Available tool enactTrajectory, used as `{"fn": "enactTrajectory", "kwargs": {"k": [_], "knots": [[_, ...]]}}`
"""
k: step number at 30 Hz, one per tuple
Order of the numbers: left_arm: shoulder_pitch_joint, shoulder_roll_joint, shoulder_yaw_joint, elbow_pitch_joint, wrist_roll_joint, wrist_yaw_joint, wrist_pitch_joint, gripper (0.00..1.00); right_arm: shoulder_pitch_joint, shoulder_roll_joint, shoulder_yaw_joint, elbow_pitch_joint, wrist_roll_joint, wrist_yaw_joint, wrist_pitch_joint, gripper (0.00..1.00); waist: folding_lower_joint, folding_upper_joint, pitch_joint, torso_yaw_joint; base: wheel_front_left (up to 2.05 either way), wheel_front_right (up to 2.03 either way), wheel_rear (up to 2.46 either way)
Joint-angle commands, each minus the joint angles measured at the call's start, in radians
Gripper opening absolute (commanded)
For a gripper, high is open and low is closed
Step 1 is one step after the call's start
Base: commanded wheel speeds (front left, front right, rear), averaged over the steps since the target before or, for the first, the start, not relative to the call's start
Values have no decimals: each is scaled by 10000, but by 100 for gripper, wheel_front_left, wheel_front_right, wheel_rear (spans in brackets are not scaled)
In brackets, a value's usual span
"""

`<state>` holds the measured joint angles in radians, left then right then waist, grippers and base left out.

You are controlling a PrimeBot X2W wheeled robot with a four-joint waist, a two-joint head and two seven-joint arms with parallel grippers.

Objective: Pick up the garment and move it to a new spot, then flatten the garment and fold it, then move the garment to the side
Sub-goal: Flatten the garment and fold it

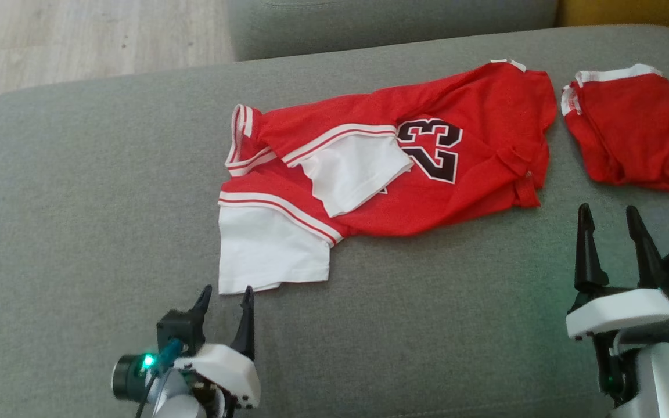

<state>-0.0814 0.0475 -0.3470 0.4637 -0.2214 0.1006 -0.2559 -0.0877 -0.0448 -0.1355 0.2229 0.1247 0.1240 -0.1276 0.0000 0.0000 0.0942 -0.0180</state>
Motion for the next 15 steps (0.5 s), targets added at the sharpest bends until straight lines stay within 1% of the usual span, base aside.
{"fn": "enactTrajectory", "kwargs": {"k": [1, 7, 11, 15], "knots": [[-783, 27, 241, 140, 42, 172, -59, 100, -465, -56, 300, -349, 85, 67, -51, 100, 0, 0, 69, -111, 0, 0, 0], [-1186, 28, 209, 1356, 95, 358, -54, 100, -529, -55, 325, -393, 125, 67, -39, 100, 0, 0, 195, -299, 0, 0, 0], [-1523, 28, 84, 2295, 31, 300, 131, 100, -527, -55, 298, -424, 134, 67, -40, 100, 0, 0, 261, -386, 0, 0, 0], [-1797, 28, -48, 2912, -60, 299, 173, 100, -546, -55, 272, -435, 121, 67, -44, 100, 0, 0, 319, -420, 0, 0, 0]]}}
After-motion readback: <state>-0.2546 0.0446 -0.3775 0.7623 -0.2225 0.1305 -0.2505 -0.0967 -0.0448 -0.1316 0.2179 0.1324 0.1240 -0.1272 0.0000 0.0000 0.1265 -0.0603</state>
